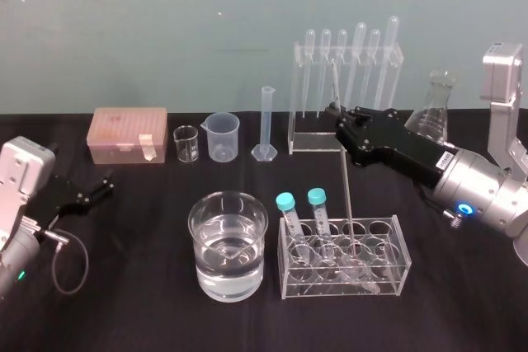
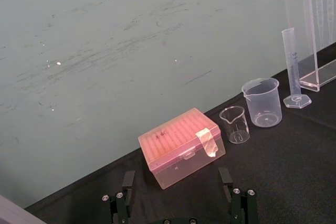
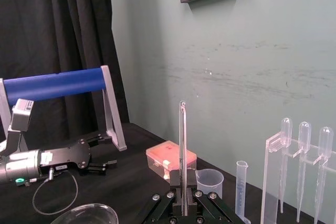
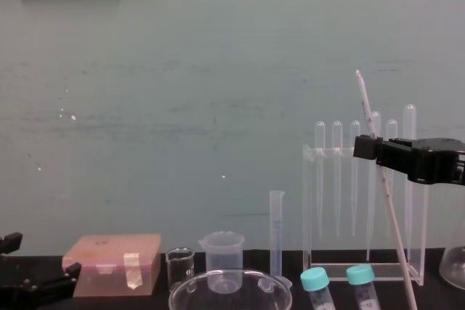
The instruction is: Hold the thermometer with one hand and immerse one end into the beaker, then reinsert it into the test tube rack.
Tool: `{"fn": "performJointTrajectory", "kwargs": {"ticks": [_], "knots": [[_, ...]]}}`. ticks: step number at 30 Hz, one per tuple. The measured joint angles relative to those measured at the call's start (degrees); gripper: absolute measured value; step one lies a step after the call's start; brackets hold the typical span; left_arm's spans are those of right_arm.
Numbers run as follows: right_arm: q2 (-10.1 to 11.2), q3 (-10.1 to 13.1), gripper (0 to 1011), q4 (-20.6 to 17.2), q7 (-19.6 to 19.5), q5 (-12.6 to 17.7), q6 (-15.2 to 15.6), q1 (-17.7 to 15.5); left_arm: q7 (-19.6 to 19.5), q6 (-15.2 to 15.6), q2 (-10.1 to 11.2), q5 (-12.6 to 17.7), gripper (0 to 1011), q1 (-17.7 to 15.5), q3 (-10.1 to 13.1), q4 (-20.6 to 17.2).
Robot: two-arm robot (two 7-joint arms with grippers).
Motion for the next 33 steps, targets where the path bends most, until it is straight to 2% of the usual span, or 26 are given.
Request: {"fn": "performJointTrajectory", "kwargs": {"ticks": [10,15,16,19,22,33], "knots": [[0.0,0.1,72,0.0,0.0,0.2,0.0,0.0,0.0,0.0,0.0,0.0,1008,0.0,0.0,0.0],[0.0,0.1,209,-0.1,0.0,0.3,0.0,0.0,0.0,0.0,0.0,0.0,1008,0.0,0.0,0.0],[0.0,0.1,268,-0.1,0.0,0.4,0.0,0.0,0.0,0.0,0.0,0.0,1008,0.0,0.0,0.0],[0.0,0.1,305,-0.1,0.0,0.4,0.0,0.0,0.0,0.0,0.0,0.0,1007,0.0,0.0,0.0],[0.0,0.1,448,-0.1,0.0,0.4,0.0,0.0,0.0,0.0,0.0,0.0,1008,0.0,0.0,0.0],[0.0,0.2,790,-0.1,0.0,0.5,0.0,0.0,0.0,0.0,0.0,0.0,1008,0.0,0.0,0.0]]}}
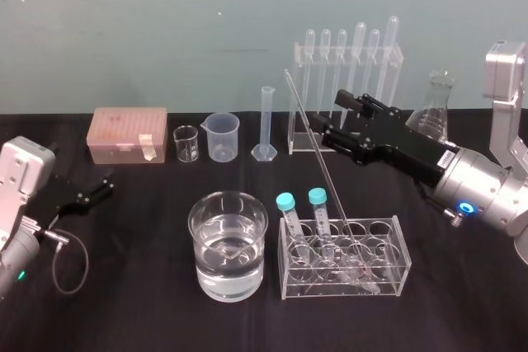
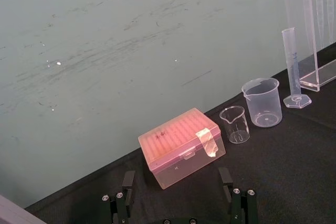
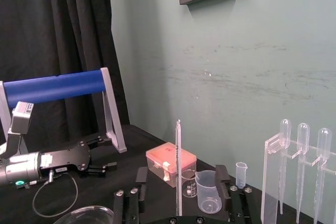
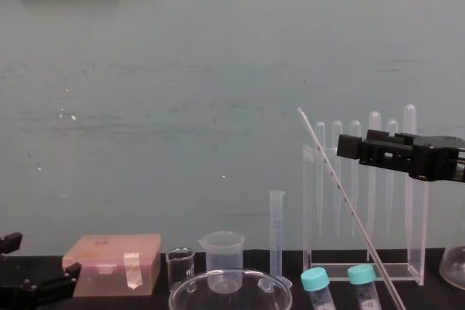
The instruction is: Hold the thermometer with one hand and immerse one end into the beaker, then reinsert it into the test tube rack.
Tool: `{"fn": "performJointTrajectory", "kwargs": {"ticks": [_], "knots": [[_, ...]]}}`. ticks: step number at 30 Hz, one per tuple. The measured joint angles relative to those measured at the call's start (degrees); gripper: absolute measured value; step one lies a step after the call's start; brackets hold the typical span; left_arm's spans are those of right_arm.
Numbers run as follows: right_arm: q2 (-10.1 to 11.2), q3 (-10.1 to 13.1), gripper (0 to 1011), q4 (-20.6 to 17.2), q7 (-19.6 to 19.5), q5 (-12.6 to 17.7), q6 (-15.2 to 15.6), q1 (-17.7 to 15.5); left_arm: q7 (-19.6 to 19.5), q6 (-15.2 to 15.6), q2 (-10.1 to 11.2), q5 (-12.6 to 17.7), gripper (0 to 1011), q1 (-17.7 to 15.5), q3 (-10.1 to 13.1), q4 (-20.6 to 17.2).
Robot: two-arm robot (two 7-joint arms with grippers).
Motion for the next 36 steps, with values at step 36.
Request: {"fn": "performJointTrajectory", "kwargs": {"ticks": [36], "knots": [[-2.7,4.8,1003,6.4,-28.8,-20.1,4.9,-6.4,0.0,0.0,0.0,0.0,1008,0.0,0.0,0.0]]}}
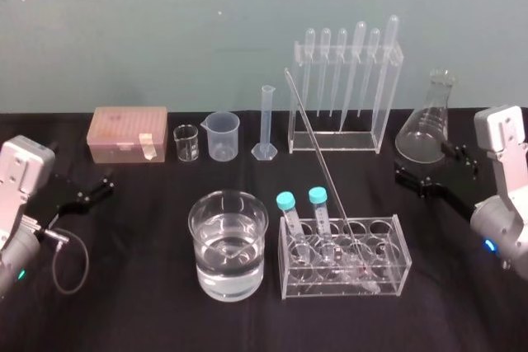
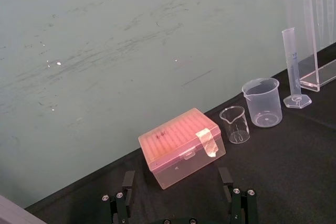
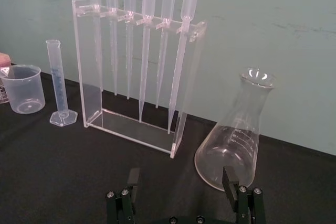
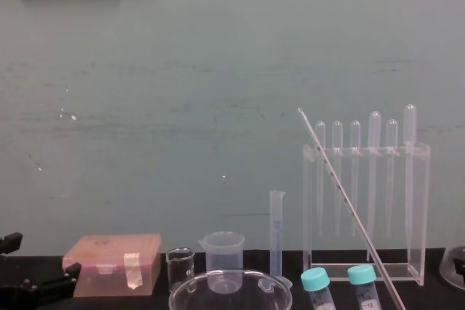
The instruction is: Hold the thermometer with one hand and immerse one end into the beaker, then reinsert it into the test tube rack.
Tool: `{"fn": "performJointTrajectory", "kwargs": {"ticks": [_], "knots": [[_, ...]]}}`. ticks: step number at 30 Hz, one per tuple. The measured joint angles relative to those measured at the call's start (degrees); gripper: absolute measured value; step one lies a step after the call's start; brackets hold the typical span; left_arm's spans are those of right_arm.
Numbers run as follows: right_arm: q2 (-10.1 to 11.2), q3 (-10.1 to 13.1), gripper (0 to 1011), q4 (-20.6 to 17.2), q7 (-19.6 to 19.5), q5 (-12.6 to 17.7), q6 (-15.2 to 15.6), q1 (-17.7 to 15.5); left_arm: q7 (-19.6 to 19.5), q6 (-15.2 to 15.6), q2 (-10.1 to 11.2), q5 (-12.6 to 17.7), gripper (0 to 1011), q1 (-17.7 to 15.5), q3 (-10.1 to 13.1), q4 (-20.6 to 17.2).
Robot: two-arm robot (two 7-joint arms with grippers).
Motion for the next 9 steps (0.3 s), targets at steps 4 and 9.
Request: {"fn": "performJointTrajectory", "kwargs": {"ticks": [4,9], "knots": [[0.0,0.0,1003,-0.1,0.0,0.0,0.0,0.0,0.0,0.0,0.0,0.0,1008,0.0,0.0,0.0],[0.0,0.1,1003,-0.2,0.0,0.1,-0.1,0.0,0.0,0.0,0.0,0.0,1008,0.0,0.0,0.0]]}}
